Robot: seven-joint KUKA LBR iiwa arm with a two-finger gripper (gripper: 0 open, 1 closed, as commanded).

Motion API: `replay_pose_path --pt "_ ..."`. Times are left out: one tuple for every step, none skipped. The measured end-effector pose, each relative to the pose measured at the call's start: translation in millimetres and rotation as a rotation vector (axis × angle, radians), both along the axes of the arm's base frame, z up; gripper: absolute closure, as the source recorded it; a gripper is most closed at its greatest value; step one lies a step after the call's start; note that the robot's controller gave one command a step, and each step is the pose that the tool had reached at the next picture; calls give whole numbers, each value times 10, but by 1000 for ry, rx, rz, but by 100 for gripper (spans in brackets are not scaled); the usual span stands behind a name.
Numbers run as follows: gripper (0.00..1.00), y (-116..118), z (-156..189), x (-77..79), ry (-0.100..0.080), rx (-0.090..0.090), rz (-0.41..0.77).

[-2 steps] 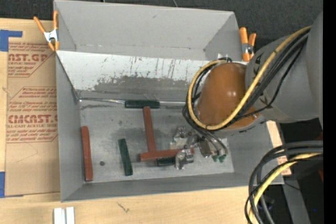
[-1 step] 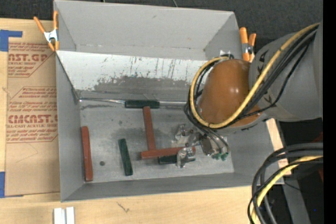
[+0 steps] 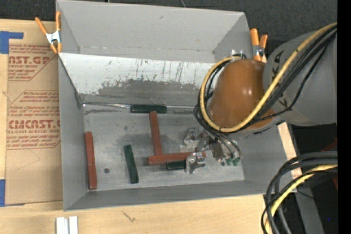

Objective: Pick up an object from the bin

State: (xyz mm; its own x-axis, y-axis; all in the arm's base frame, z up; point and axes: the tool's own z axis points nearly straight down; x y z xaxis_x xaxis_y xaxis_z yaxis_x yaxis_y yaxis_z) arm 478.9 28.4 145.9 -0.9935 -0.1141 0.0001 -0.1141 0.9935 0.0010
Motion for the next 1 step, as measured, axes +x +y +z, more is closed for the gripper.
replay_pose_path --pt "100 0 106 -4 3 0 0"
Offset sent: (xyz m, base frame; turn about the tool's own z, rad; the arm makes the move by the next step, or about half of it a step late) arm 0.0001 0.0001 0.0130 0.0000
